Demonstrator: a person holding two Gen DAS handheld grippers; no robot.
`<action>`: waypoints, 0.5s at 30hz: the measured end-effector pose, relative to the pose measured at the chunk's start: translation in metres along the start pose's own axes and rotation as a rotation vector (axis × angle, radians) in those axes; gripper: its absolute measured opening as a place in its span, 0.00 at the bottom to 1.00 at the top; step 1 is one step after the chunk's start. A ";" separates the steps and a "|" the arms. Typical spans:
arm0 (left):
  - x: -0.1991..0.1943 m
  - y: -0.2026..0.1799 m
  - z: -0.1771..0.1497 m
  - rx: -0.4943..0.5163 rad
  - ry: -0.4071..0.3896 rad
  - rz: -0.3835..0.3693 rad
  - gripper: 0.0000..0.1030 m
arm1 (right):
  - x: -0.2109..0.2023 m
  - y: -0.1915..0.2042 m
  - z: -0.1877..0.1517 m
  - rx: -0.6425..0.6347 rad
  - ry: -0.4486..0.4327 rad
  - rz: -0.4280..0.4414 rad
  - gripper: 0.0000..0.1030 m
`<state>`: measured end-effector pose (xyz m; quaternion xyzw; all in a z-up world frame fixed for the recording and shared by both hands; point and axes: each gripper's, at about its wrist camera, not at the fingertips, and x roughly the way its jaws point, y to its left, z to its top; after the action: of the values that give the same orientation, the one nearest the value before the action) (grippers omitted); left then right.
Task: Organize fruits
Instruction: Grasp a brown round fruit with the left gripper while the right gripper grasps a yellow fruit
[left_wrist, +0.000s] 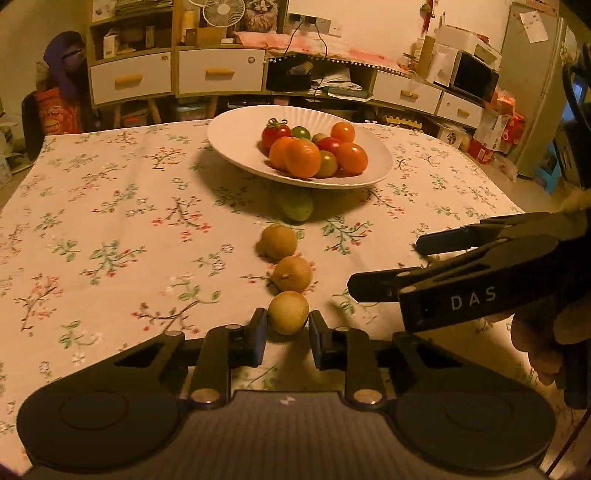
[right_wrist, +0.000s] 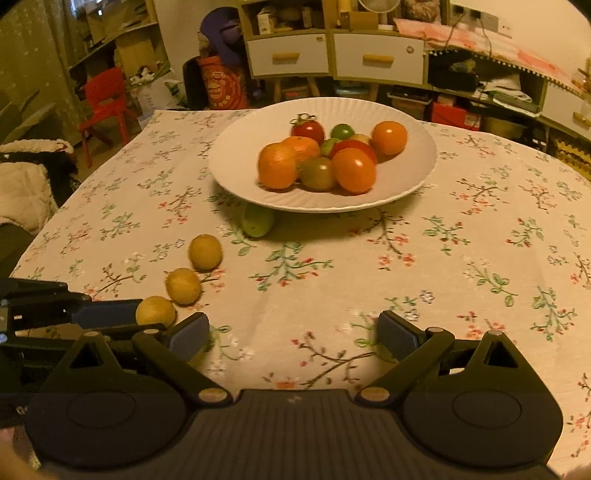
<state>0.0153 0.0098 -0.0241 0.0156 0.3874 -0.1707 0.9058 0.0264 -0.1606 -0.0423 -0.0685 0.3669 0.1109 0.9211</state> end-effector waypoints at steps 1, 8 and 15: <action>-0.002 0.002 -0.001 0.002 -0.002 0.004 0.20 | 0.000 0.002 0.000 0.001 -0.005 0.010 0.94; -0.010 0.018 -0.002 -0.009 0.002 0.043 0.20 | 0.005 0.021 0.003 -0.018 -0.030 0.046 0.85; -0.014 0.032 0.000 -0.053 0.013 0.070 0.20 | 0.012 0.037 0.007 -0.076 -0.037 0.082 0.72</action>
<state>0.0168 0.0435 -0.0177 0.0062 0.3969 -0.1287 0.9088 0.0301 -0.1217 -0.0470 -0.0860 0.3479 0.1638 0.9191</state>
